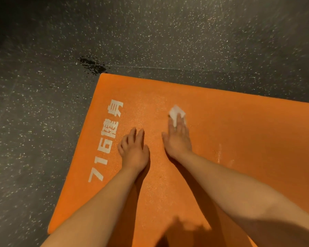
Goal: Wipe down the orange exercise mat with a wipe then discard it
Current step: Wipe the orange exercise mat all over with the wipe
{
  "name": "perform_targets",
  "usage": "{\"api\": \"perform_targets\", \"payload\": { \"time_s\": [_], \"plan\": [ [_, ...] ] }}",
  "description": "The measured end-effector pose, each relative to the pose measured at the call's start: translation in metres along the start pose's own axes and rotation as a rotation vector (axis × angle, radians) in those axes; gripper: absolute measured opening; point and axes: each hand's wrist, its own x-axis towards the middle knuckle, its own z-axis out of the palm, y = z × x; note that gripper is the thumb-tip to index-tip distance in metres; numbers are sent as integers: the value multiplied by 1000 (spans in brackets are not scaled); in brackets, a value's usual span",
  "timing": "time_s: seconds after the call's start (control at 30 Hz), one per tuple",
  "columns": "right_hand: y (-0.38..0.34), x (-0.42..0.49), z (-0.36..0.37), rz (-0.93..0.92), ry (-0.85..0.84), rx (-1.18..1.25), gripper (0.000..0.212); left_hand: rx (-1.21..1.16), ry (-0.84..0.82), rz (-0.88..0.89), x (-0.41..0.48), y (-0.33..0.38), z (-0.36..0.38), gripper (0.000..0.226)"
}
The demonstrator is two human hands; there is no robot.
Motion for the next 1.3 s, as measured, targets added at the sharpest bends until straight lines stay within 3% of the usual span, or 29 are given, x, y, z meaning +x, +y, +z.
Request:
{"api": "perform_targets", "payload": {
  "time_s": [0.07, 0.13, 0.27, 0.33, 0.4, 0.47, 0.57, 0.63, 0.73, 0.8, 1.0, 1.07, 1.2, 1.3],
  "plan": [
    [11, 0, -7, 216, 14, 11, 69, 22, -51, -1, 1, 6, 4, 60],
    [0, 0, -4, 233, -3, 19, 69, 15, -47, -30, 0, 10, 6, 60],
    [-36, -3, 10, -201, -157, 2, 61, -10, -21, -58, 2, 15, 5, 55],
    [-32, 1, 7, -307, -169, -14, 56, 25, -16, -34, 3, 13, 1, 54],
    [-16, 5, -1, -205, -66, -24, 56, 51, -27, -13, 2, 10, -2, 55],
    [6, 7, -11, 65, 19, -11, 62, 62, -27, -7, 3, 10, -4, 54],
    [13, 12, -13, 292, -12, 11, 67, 74, 6, 17, 15, 10, -7, 52],
    [-2, 17, -7, 195, -35, 19, 66, 92, 14, 67, 28, 9, -10, 51],
    [-27, 25, -2, -133, -134, -26, 62, 53, -26, 68, 48, 13, -12, 56],
    [-27, 35, -5, -223, -167, -94, 61, 50, -48, 42, 54, 17, -9, 58],
    [7, 62, -23, 246, 60, 32, 69, 38, 7, 23, 58, 15, -9, 54],
    [-10, 68, -16, 158, 34, 50, 69, 24, 36, 3, 65, 17, -11, 49],
    [-36, 78, -12, -196, -93, 23, 62, 20, 2, 61, 88, 34, -9, 51],
    [-7, 91, -29, -174, -64, -60, 60, 86, -41, 94, 97, 29, -9, 54]
  ]
}}
